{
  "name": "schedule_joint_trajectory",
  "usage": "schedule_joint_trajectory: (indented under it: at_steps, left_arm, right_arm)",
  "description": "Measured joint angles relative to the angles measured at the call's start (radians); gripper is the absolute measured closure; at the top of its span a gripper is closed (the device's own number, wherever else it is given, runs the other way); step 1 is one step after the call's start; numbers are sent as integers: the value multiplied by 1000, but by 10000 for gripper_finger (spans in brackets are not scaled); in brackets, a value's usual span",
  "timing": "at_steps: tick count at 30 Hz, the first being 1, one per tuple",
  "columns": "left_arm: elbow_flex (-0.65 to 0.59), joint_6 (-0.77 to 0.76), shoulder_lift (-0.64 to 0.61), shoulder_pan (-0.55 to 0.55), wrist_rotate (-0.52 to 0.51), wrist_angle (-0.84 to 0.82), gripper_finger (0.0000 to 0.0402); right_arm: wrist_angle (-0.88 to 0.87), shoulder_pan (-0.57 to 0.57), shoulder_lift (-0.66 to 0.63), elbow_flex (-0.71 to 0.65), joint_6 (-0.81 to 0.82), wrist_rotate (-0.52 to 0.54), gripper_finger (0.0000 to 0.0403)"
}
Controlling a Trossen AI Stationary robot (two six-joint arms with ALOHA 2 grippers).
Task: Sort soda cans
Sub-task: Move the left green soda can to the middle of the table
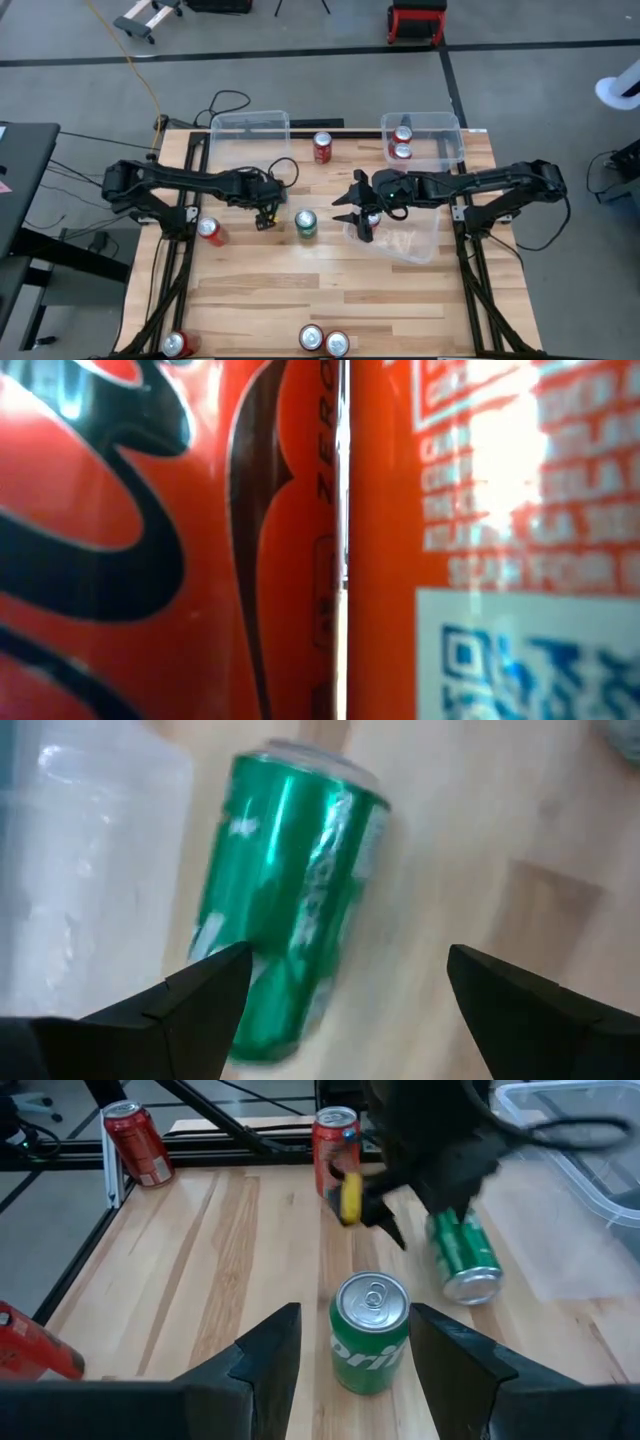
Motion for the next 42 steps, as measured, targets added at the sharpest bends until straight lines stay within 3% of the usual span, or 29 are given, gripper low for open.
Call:
schedule_joint_trajectory:
  at_steps: [6,11,15,20,26,33,42]
  left_arm:
    - [2,58,82,51,-94,43,70]
    - [0,95,145,100,-86,60,70]
    - [-1,123,187,128,-56,92,70]
    - [2,117,199,132,53,105,70]
    - [1,-8,187,96,98,85,106]
    - [3,-142,85,12,115,35,106]
    - [101,-203,-166,-159,13,59,106]
  right_arm:
    - [-2,-1,0,0,-7,0,195]
    - [-6,-3,0,0,-14,0,195]
    - [-10,-3,0,0,-19,0,195]
    - [-19,-4,0,0,-34,0,195]
    - [-18,-18,0,0,-37,0,195]
    - [-17,-31,0,0,-37,0,195]
    - [124,-37,6,-51,-58,1,191]
